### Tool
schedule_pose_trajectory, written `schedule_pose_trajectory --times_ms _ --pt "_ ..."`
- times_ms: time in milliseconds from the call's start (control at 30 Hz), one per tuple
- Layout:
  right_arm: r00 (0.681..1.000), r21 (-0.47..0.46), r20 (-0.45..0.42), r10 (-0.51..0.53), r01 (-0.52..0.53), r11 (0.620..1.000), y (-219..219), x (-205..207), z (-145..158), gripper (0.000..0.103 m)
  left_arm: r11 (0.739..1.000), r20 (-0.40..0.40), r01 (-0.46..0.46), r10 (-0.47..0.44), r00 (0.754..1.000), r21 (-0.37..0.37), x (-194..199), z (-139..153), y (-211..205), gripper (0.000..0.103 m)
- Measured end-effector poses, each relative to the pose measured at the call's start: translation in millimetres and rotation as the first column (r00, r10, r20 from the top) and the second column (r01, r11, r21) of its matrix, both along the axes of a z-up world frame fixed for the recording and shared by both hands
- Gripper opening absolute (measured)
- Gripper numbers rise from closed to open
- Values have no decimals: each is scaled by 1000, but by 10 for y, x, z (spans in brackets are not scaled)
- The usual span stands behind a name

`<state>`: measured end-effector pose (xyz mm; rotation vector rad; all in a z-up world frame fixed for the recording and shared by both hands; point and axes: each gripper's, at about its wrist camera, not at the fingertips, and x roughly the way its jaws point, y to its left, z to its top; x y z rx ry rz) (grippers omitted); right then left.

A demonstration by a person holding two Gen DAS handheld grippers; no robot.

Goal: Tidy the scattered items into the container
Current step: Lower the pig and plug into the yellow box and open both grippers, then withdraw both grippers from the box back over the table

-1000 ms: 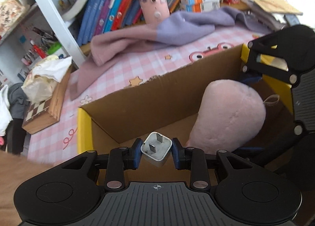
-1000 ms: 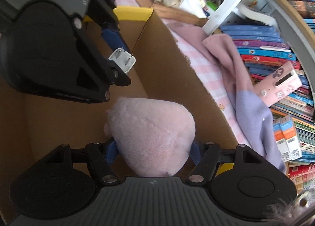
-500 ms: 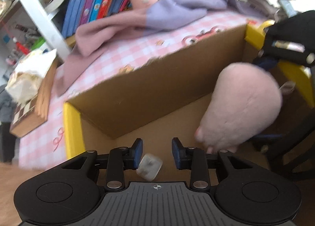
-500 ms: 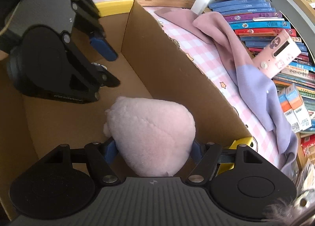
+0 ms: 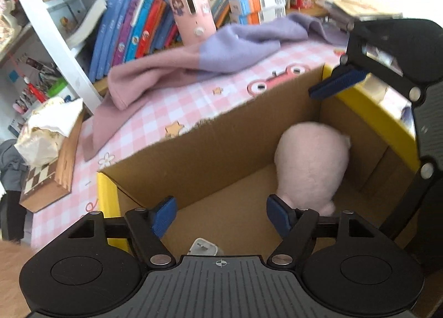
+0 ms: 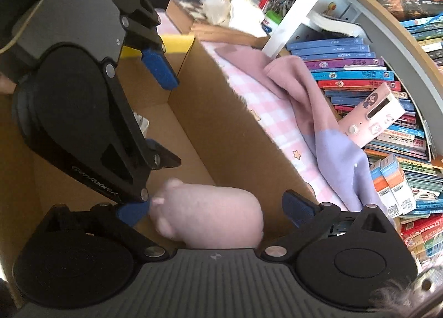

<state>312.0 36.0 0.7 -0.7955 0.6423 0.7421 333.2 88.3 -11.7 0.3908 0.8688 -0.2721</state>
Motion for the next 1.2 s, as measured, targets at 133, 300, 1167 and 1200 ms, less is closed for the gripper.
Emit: schedule_pose_trajectory --times_ms 133,300,1167,1200 --pt "1000 52 21 -23 21 998 -53 -60 141 103 999 58 -25 26 998 -25 -132 185 -12 74" --pt "998 123 63 -24 16 992 -171 -256 375 103 996 139 -61 69 988 -61 -383 446 -11 81" --pt "902 469 107 -418 324 822 -1066 -1578 870 103 949 294 -209 275 915 -236 -1951 891 -55 89" --pt "894 477 109 -434 336 812 -1095 -1642 868 103 948 297 -211 279 913 -240 -2006 888 -60 91"
